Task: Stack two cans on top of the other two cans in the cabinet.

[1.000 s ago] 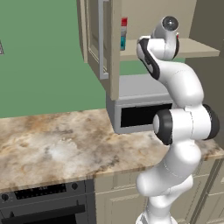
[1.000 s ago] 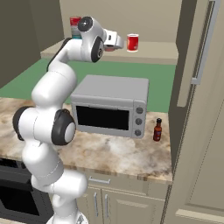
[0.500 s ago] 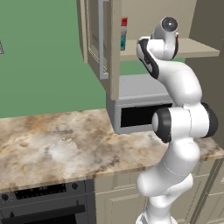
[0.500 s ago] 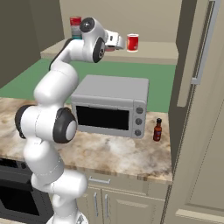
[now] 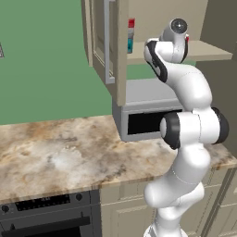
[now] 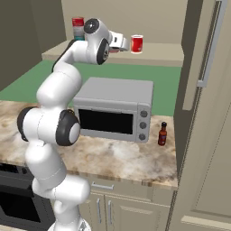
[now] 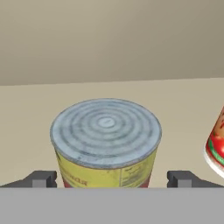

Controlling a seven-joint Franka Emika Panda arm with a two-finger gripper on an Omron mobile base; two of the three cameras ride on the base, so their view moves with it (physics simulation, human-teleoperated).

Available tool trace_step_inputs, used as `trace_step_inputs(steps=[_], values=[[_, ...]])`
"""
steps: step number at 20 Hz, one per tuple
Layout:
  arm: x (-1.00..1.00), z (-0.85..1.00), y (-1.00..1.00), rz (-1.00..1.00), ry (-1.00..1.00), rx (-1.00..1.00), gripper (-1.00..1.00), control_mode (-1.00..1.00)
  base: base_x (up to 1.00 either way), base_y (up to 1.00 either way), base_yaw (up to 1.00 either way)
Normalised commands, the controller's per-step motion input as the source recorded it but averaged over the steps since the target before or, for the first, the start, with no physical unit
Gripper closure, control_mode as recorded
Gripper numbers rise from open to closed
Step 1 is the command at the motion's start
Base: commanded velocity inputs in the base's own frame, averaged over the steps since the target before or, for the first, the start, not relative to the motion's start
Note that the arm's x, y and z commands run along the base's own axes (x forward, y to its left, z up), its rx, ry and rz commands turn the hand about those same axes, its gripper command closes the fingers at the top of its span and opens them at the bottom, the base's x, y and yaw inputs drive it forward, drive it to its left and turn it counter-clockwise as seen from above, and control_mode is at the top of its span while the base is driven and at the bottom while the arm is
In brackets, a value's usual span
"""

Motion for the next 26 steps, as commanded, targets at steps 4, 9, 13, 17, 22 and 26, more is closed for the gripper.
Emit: trace_step_inputs(steps=[4, 9, 13, 17, 22, 26], values=[[0.04, 0.00, 0.00, 0.00, -0.02, 0.01, 1.00, -1.00, 0.00, 0.00, 0.00], [-0.01, 0.10, 0.00, 0.00, -0.17, 0.00, 1.00, -1.00, 0.00, 0.00, 0.00], [-0.09, 0.26, 0.00, 0.00, -0.11, 0.00, 1.00, -1.00, 0.00, 0.00, 0.00], [-0.06, 0.43, 0.02, 0.00, 0.00, 0.00, 1.00, -1.00, 0.00, 0.00, 0.00], [-0.09, 0.53, 0.00, -0.06, 0.06, 0.00, 1.00, -1.00, 0.00, 0.00, 0.00], [-0.11, 0.44, -0.03, -0.06, 0.05, 0.00, 1.00, -1.00, 0.00, 0.00, 0.00]])
